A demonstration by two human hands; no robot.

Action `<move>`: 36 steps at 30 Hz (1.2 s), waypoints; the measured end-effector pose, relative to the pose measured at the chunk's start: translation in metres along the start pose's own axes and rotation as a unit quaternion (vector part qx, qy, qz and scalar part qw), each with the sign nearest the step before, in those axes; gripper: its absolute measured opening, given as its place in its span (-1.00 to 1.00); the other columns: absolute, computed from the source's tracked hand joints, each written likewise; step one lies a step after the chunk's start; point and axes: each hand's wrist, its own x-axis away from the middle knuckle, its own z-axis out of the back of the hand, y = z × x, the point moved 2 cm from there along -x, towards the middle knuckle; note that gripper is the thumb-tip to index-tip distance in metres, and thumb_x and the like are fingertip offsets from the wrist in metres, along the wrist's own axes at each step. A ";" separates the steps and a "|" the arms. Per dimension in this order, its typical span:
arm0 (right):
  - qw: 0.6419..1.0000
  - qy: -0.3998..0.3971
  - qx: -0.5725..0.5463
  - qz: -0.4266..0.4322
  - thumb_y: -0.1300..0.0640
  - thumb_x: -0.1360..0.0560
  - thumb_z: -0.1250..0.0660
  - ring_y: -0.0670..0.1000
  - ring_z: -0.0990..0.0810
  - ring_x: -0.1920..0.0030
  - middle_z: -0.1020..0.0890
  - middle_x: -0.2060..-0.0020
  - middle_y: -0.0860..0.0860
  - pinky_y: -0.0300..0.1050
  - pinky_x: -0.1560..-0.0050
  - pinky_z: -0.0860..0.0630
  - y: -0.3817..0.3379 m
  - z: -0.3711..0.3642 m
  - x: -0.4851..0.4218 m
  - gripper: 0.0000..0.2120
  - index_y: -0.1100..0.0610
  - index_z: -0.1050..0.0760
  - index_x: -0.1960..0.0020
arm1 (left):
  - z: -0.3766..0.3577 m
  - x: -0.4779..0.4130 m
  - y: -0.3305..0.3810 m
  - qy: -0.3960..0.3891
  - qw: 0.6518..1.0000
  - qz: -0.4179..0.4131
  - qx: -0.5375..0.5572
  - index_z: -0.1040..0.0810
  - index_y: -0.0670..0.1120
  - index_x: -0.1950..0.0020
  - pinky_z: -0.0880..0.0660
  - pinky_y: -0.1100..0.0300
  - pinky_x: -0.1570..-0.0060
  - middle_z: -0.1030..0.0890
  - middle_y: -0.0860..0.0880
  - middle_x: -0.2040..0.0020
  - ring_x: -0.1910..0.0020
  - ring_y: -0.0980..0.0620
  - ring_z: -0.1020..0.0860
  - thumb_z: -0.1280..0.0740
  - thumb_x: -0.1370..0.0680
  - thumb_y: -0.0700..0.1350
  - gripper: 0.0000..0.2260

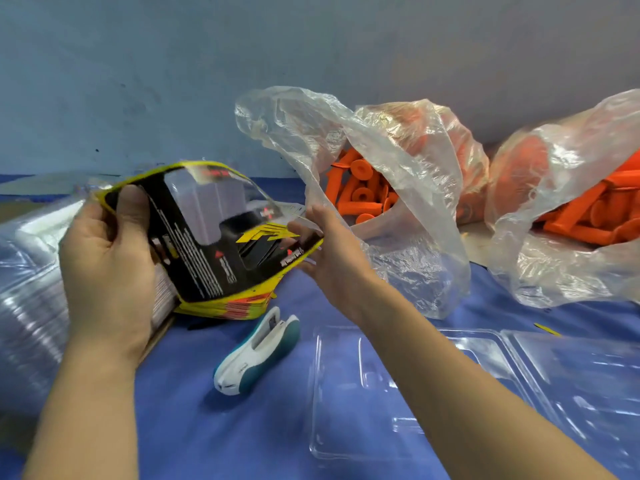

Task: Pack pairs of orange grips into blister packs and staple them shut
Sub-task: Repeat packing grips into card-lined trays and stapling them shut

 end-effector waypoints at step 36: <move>0.784 0.187 0.564 0.180 -0.08 -0.56 -0.25 -0.14 -0.48 0.32 -0.58 0.26 -0.23 -0.27 0.33 -0.34 -0.061 0.231 0.155 -0.84 -0.08 -0.55 0.12 | -0.122 0.146 0.034 -0.370 0.857 0.022 -0.359 -0.45 -0.16 0.27 -0.28 0.07 0.37 -0.48 -0.13 0.42 0.36 -0.11 -0.47 -0.30 -0.59 0.08 -0.63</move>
